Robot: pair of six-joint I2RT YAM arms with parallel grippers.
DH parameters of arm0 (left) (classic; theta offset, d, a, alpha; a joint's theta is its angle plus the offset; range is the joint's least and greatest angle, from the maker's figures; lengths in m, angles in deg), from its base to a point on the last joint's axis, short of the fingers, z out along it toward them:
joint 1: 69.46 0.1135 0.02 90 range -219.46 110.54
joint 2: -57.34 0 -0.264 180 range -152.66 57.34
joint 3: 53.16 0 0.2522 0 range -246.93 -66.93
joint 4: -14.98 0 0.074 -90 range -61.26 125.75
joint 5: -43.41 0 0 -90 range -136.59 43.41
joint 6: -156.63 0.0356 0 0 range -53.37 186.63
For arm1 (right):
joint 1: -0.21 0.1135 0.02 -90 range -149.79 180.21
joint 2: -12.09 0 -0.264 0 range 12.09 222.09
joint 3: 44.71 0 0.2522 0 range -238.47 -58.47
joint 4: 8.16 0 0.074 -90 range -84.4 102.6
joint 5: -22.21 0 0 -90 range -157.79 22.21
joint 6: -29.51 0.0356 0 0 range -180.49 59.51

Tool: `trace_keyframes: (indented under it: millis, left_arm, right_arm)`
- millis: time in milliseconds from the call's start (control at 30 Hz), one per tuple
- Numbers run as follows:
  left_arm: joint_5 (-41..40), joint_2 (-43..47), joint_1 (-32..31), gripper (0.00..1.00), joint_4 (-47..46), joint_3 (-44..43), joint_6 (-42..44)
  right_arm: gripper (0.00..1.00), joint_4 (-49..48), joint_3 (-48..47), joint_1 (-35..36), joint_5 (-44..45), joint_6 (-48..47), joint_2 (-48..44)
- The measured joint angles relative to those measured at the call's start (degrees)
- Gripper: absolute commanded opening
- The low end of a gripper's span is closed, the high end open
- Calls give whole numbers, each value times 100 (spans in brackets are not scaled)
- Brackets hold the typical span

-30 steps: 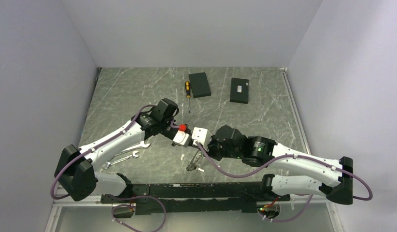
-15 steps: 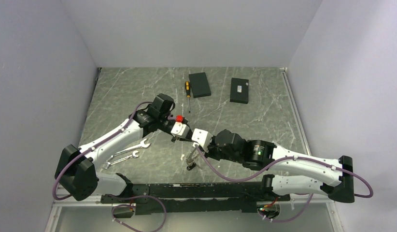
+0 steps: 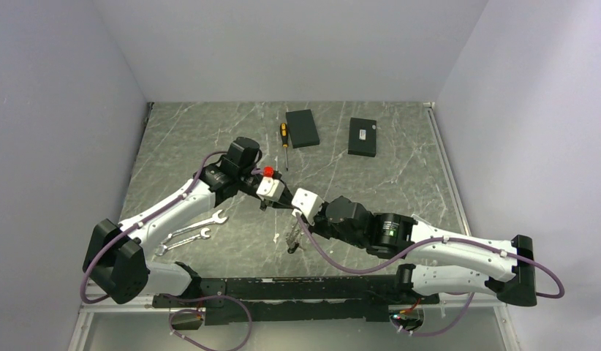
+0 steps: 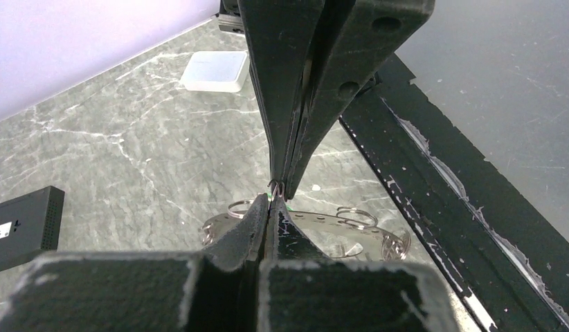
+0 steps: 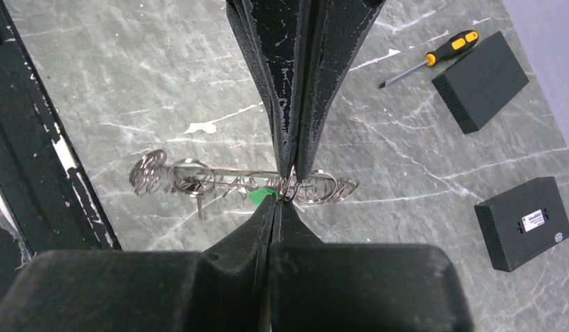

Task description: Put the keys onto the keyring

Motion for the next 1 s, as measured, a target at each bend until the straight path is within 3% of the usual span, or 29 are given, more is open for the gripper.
trace_keyframes:
  millis: [133, 233, 267, 300, 633, 767, 1000]
  left_arm:
    - [17, 9, 9, 0, -68, 0, -79]
    - [15, 9, 17, 0, -70, 0, -101]
    - [22, 9, 24, 5, -90, 0, -120]
    - [44, 11, 24, 0, -146, 0, -136]
    - [74, 107, 24, 0, -245, 0, -68]
    - [74, 107, 24, 0, -214, 0, -20]
    - [79, 107, 24, 0, -146, 0, 2]
  right_arm:
    - [2, -153, 79, 4, 76, 55, 9]
    - [16, -216, 103, 7, 120, 101, 37]
    - [19, -219, 103, 7, 120, 127, 52]
    - [23, -205, 105, 11, 109, 155, 81]
    - [47, 260, 111, 52, -83, 376, -138]
    - [53, 503, 68, 59, -151, 470, -608]
    - [53, 452, 52, 59, -140, 505, -1176]
